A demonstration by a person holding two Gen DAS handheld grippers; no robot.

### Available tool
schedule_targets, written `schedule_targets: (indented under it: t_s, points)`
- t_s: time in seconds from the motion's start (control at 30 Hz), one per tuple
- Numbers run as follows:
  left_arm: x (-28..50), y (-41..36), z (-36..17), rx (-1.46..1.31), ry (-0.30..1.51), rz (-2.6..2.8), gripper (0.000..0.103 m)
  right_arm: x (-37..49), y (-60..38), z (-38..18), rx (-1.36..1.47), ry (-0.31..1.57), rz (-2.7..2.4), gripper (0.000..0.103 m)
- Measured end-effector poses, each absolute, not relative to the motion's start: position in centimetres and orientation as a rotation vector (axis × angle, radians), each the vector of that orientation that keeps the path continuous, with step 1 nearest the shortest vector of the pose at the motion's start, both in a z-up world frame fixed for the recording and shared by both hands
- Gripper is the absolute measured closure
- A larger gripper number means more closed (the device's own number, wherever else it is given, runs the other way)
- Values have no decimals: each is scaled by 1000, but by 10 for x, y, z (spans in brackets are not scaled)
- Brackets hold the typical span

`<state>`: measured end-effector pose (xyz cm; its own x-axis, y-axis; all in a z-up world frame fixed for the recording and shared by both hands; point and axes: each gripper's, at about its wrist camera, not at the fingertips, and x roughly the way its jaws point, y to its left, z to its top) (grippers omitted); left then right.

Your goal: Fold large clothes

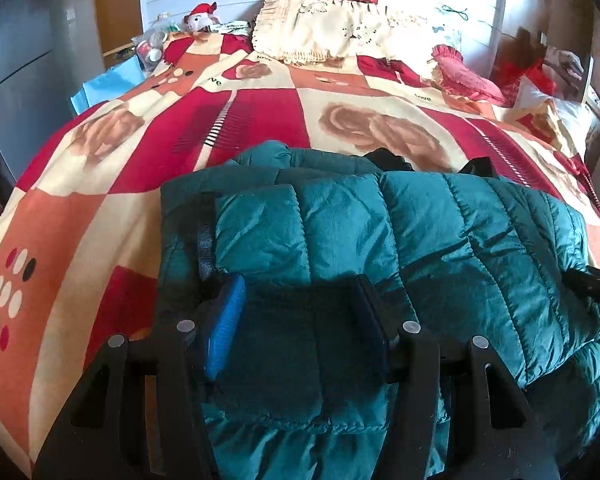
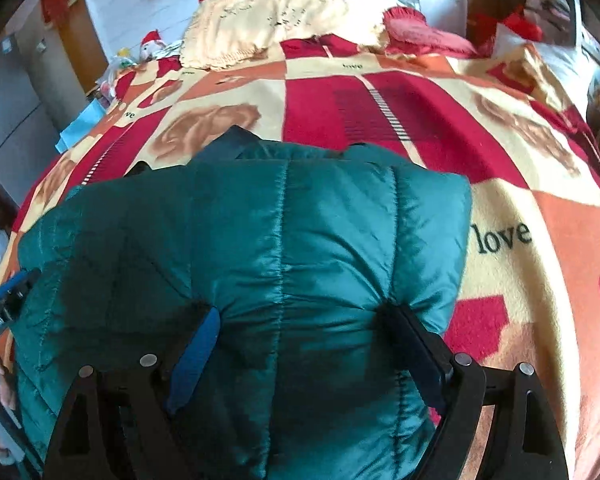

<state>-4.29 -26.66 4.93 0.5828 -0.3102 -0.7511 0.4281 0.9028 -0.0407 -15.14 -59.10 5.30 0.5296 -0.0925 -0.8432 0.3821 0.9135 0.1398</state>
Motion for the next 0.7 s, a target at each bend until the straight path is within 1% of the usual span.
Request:
schedule_targets:
  t_s: [0.07, 0.17, 0.27, 0.33, 0.43, 0.5, 0.7]
  points:
    - [-43, -265, 50, 141, 847, -438, 48, -157, -590, 63, 329, 973, -293, 18]
    - [-44, -264, 50, 130, 844, -442, 48, -177, -583, 86, 336, 907, -279, 19]
    - [-45, -263, 49, 130, 841, -438, 47, -189, -569, 97, 320, 885, -245, 19]
    - [-46, -263, 48, 132, 833, -437, 47, -190, -558, 91, 282, 915, -254, 19]
    - [-48, -263, 48, 142, 825, -437, 47, -189, -550, 64, 248, 992, -288, 18]
    - [-51, -262, 51, 152, 835, -429, 47, -190, -552, 51, 265, 999, -294, 18]
    - [-73, -246, 71, 154, 807, -422, 47, -213, -548, 78, 307, 930, -283, 18]
